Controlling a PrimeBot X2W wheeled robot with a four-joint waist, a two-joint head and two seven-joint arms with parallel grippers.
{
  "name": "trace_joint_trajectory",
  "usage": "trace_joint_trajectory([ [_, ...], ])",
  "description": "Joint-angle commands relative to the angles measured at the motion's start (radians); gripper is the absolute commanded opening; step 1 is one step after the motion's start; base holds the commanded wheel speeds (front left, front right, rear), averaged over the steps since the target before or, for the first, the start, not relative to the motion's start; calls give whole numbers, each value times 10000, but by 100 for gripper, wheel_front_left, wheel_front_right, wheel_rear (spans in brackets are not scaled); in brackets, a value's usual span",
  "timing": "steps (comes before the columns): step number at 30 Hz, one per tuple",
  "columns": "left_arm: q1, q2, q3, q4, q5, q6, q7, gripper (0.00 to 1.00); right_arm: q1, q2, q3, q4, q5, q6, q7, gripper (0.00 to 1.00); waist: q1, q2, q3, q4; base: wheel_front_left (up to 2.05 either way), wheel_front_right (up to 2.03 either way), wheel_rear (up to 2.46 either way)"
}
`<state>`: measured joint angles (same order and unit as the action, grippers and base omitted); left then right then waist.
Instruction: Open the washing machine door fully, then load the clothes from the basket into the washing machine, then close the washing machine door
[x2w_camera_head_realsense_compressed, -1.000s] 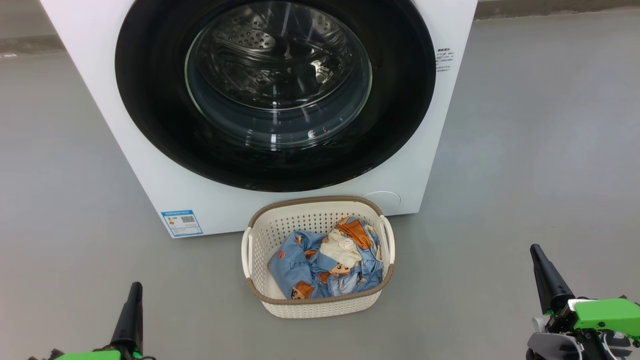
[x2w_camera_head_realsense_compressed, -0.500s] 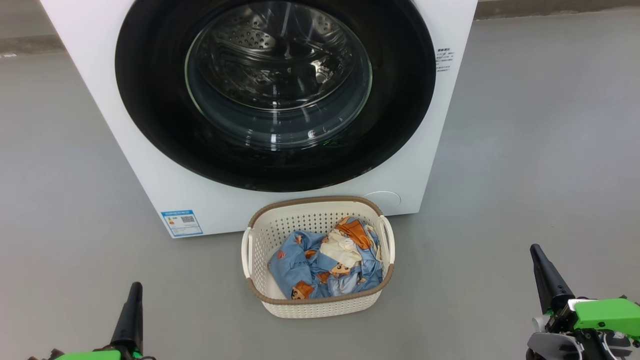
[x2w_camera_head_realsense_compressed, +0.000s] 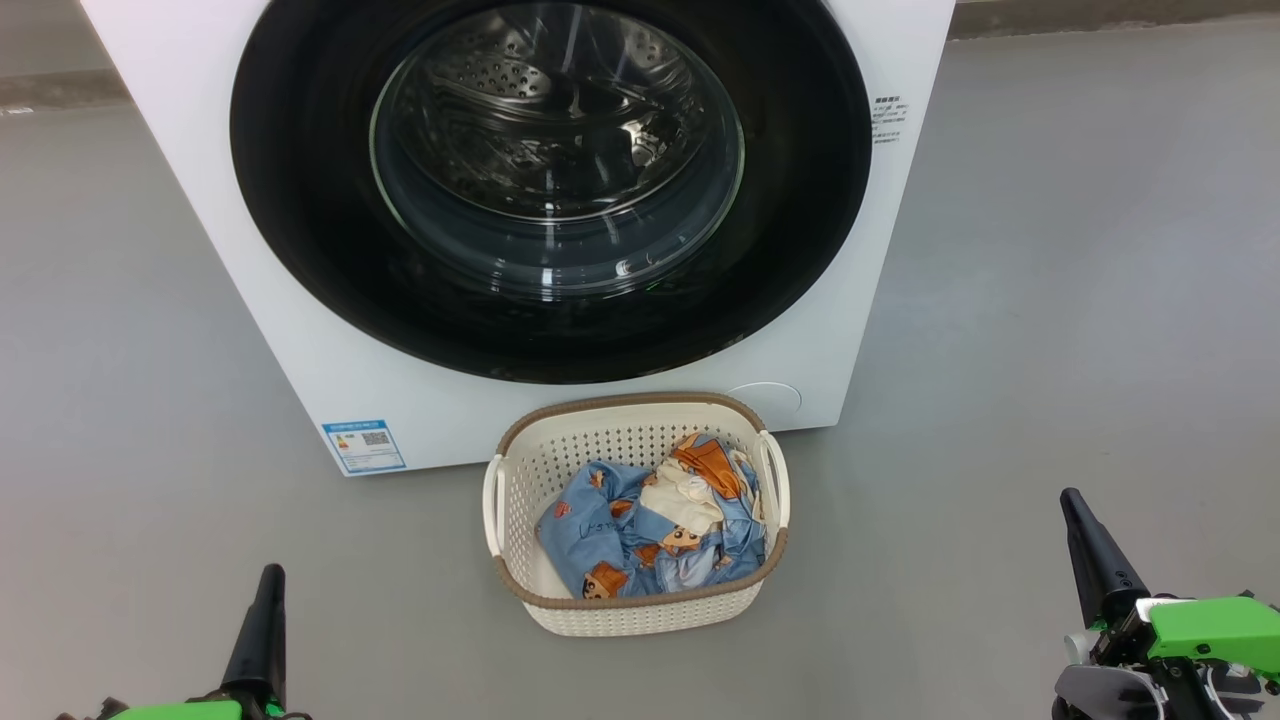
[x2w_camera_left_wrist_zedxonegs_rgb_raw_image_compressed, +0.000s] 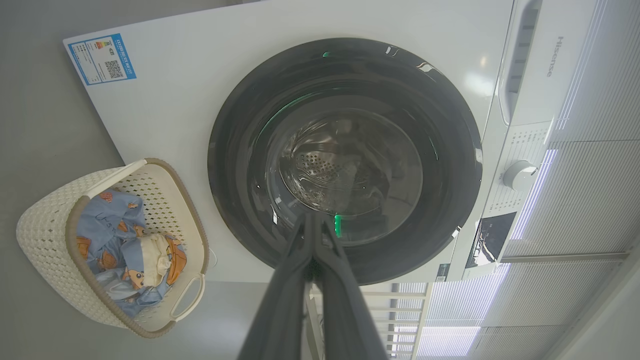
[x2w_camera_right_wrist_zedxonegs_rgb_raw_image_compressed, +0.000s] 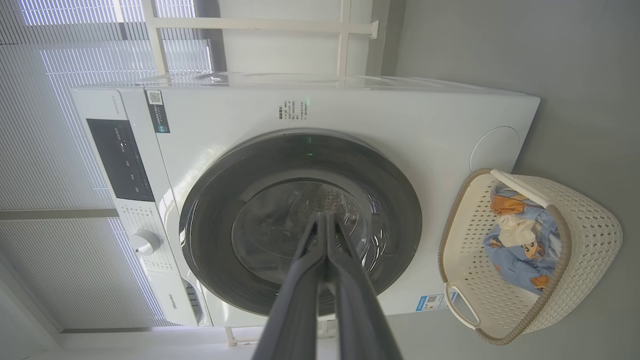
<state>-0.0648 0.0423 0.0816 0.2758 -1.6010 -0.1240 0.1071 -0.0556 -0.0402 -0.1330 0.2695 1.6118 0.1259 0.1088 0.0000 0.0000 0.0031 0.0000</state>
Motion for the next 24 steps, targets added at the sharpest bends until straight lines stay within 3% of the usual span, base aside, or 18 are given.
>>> trace_joint_trajectory([
  [1,-432,79,324,-309,-74,-67,63,0,-525,-101,183,-247,-39,48,51,0,0,0,0,0,0,0,0],
  [24,-432,79,323,-309,-75,-67,62,0,-524,-101,186,-247,-36,48,48,0,0,0,0,0,0,0,0],
])
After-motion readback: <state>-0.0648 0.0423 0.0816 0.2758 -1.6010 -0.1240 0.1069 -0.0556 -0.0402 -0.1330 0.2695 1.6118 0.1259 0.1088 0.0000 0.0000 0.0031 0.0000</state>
